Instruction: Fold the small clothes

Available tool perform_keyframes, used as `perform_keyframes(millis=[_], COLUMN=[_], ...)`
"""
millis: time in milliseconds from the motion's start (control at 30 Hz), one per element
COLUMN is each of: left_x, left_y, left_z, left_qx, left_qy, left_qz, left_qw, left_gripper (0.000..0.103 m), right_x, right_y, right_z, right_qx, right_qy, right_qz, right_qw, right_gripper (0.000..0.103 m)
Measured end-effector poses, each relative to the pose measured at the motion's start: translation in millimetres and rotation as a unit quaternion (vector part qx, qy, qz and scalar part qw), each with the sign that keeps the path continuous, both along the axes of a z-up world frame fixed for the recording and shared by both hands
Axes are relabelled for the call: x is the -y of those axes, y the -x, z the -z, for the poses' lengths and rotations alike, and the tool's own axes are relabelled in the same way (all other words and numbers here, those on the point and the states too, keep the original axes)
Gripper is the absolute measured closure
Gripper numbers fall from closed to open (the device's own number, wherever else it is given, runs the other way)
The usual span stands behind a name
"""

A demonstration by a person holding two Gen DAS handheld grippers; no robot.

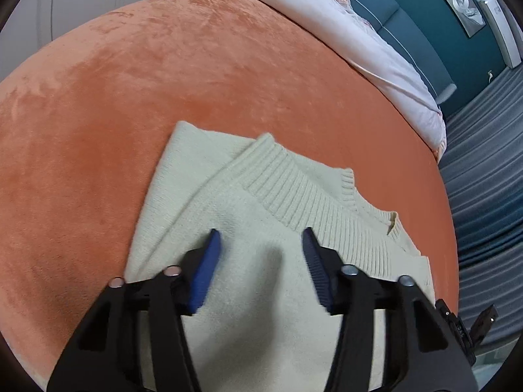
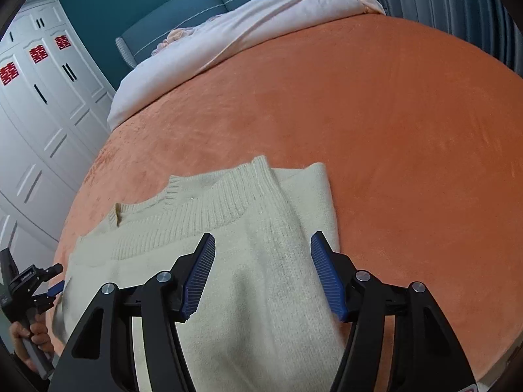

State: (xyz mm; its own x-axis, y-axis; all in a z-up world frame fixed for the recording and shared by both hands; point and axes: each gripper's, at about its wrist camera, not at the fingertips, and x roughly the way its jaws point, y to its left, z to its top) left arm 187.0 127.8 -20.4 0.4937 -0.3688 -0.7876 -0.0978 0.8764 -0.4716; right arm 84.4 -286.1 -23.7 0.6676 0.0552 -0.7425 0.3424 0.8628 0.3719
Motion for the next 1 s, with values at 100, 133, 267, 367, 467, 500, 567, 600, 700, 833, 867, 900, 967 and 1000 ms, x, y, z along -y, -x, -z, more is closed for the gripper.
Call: perform_keyframes(millis=[100,133,267,367,467,500,567,600,700,833,867,900,967,1000], left_x=[5.9,5.0,-10.2,-14.3,-18.1,-19.9,-16.1,-11.4,-0.2,10.0,7.9,5.7,2.6,-1.3], left_y=[-3.4,-0.4,0.8,-19.4,-25.2,-24.9,-23.6,-24.3,-31.2,-39.9,-41.6,-37.8,-23.7,-17.1], left_z=[-2.2,-16.0,-77.7,-78.0,-57.0,-49.9,-36.2,-30.3,-8.5,5.6,6.0,-2.7,-40.9,-65.2], left_qx=[-0.002,0.025,0.111,0.09,0.044,0.033,0.025,0.019,-0.009,-0.023,-0.028,-0.014,0.056,0.093], left_qy=[-0.007,-0.012,0.0,-0.018,0.033,0.034,0.003,-0.017,-0.027,-0.007,-0.001,0.007,0.007,0.007], left_qz=[0.013,0.009,-0.018,-0.022,-0.004,-0.007,-0.011,-0.008,0.01,0.04,0.036,0.028,0.019,0.015], left_qw=[0.9999,0.9996,0.9936,0.9956,0.9985,0.9989,0.9996,0.9997,0.9995,0.9989,0.9989,0.9995,0.9982,0.9956], left_gripper=[0.103,0.103,0.103,0.103,0.088,0.071,0.055,0.054,0.046,0.097,0.103,0.103,0.103,0.103], right_x=[-9.6,-12.3,-7.1,4.2,8.3,7.8,7.1,7.7,10.2,7.8,4.6,0.4,-7.0,-6.5], right_y=[-8.8,-7.1,15.8,11.0,2.4,3.5,7.4,8.8,6.3,-5.2,-8.3,-9.8,-0.7,7.5], right_z=[6.9,-0.1,-60.4,-58.2,-23.3,-15.0,-5.9,-2.6,2.1,10.0,11.8,8.9,-22.8,-43.2], right_qx=[-0.017,-0.006,0.106,0.106,0.052,0.042,0.03,0.027,0.015,-0.011,-0.017,-0.013,0.05,0.088], right_qy=[0.008,0.018,0.011,0.003,-0.021,-0.032,-0.036,-0.037,-0.043,-0.056,-0.053,-0.041,-0.023,-0.029], right_qz=[-0.034,-0.037,-0.021,-0.008,-0.007,-0.009,-0.008,-0.005,0.002,-0.006,-0.012,-0.021,-0.03,-0.029], right_qw=[0.999,0.999,0.994,0.994,0.998,0.999,0.999,0.999,0.999,0.998,0.998,0.999,0.998,0.995], right_gripper=[0.096,0.094,0.096,0.096,0.095,0.095,0.093,0.092,0.085,0.066,0.076,0.093,0.096,0.096])
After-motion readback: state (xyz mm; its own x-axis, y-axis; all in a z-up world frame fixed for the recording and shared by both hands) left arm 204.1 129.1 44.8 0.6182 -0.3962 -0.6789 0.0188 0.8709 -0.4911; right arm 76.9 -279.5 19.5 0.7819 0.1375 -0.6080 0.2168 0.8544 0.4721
